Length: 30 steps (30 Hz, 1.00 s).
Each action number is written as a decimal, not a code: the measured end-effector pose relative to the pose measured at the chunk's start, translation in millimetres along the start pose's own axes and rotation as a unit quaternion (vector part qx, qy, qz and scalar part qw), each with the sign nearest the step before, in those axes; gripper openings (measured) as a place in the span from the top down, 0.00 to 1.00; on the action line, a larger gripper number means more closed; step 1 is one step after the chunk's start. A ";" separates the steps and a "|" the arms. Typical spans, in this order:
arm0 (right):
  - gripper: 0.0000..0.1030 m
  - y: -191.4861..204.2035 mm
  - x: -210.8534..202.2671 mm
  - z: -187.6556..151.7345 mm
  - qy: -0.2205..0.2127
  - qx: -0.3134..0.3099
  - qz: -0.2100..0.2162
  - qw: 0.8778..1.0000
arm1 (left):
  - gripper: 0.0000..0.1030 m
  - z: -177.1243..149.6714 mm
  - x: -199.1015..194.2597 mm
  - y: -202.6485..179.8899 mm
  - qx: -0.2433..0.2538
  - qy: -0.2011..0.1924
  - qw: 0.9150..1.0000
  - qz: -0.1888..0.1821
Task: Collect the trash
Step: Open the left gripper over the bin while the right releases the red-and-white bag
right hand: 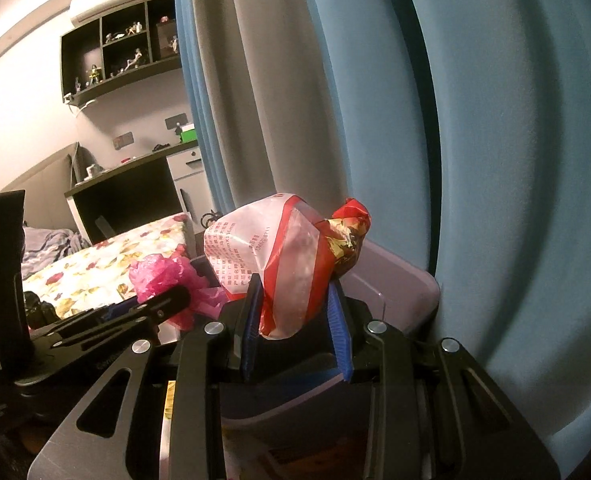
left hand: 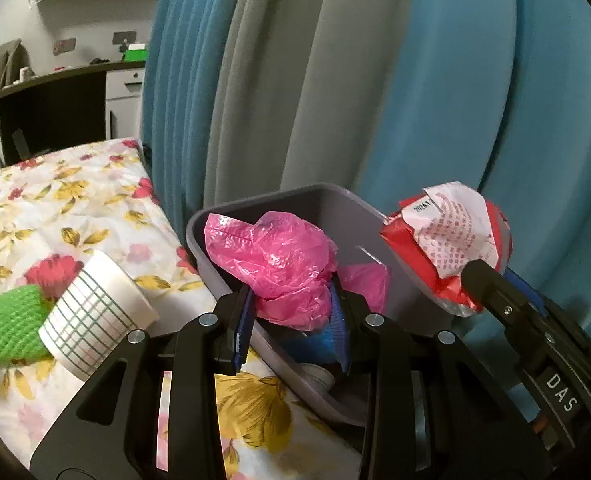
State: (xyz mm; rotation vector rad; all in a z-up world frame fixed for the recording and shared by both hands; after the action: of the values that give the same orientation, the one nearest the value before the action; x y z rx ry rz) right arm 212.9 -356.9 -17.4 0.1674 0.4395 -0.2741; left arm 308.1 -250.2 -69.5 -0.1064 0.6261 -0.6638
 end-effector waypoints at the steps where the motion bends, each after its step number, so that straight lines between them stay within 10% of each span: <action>1: 0.69 4.6 2.9 2.8 0.001 0.000 -0.001 1.000 | 0.69 -0.7 0.9 -0.2 0.000 0.001 1.000 -0.002; 13: 0.69 5.2 8.5 3.1 0.006 0.003 -0.004 1.000 | 0.53 -6.1 15.3 -0.6 0.006 0.019 0.999 -0.031; 18: 0.68 6.3 10.5 2.5 0.009 0.005 -0.006 1.000 | 0.24 -10.4 7.2 5.3 0.010 0.016 1.000 -0.014; 30: 0.49 8.2 10.6 -1.3 0.006 0.004 0.002 1.000 | 0.16 -23.7 -57.0 42.1 -0.002 -0.015 0.998 0.066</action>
State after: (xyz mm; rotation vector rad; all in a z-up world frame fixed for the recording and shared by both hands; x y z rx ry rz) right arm 224.1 -351.2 -22.4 0.1772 0.4504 -0.2699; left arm 282.5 -180.0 -71.7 -0.0773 0.6008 -0.5321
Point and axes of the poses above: each gripper's, at about its wrist camera, not at the fingertips, and x roughly the way its jaws point, y to its left, z to its top, the point moved 2 cm from there along x, roughly the way its jaws point, and after that the axes turned 7 degrees about -z, right-handed, at the moved point
